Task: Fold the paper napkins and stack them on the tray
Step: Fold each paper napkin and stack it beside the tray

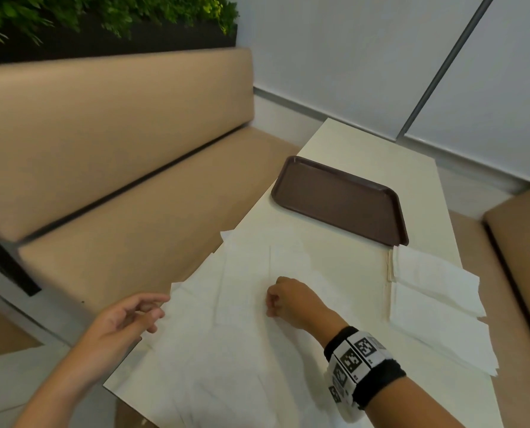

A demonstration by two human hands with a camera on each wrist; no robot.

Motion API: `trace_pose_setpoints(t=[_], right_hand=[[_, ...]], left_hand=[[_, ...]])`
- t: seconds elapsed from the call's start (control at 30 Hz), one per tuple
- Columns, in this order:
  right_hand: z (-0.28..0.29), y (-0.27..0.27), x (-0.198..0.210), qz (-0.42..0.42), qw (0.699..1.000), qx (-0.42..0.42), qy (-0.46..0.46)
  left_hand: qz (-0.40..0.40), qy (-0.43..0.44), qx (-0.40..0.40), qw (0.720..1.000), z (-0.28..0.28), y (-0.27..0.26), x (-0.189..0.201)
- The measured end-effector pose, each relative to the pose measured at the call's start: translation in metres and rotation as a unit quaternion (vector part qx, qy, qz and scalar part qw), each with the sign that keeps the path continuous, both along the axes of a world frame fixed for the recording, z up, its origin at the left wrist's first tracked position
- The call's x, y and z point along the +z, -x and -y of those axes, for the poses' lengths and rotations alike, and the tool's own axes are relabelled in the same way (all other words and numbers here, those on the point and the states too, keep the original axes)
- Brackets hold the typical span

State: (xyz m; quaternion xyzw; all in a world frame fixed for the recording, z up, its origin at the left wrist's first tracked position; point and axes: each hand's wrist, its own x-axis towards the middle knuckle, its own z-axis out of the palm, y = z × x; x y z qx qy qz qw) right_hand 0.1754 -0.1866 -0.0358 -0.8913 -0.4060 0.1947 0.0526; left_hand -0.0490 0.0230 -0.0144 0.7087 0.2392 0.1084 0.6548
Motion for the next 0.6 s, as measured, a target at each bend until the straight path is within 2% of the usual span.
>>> trace_pose_setpoints(t=[0.17,0.23,0.3,0.43,0.6], right_hand=[[0.007,0.002,-0.007,0.006,0.998,-0.019,-0.057],[0.01,0.001,-0.007,-0.009,0.997,-0.036,-0.07],[0.011,0.001,-0.008,-0.014,0.996,-0.044,-0.079],[0.012,0.001,-0.01,-0.013,0.995,-0.045,-0.085],[0.014,0.002,-0.012,-0.005,0.994,-0.051,-0.096]], left_hand=[[-0.019,0.003,0.008,1.0,0.004,-0.001,0.002],[-0.04,-0.055,0.01,0.998,0.007,-0.007,-0.002],[-0.078,-0.139,-0.04,0.986,0.013,-0.019,-0.011],[-0.176,-0.294,-0.18,0.922,0.036,-0.055,-0.015],[-0.213,-0.437,-0.214,0.847,0.05,-0.086,-0.022]])
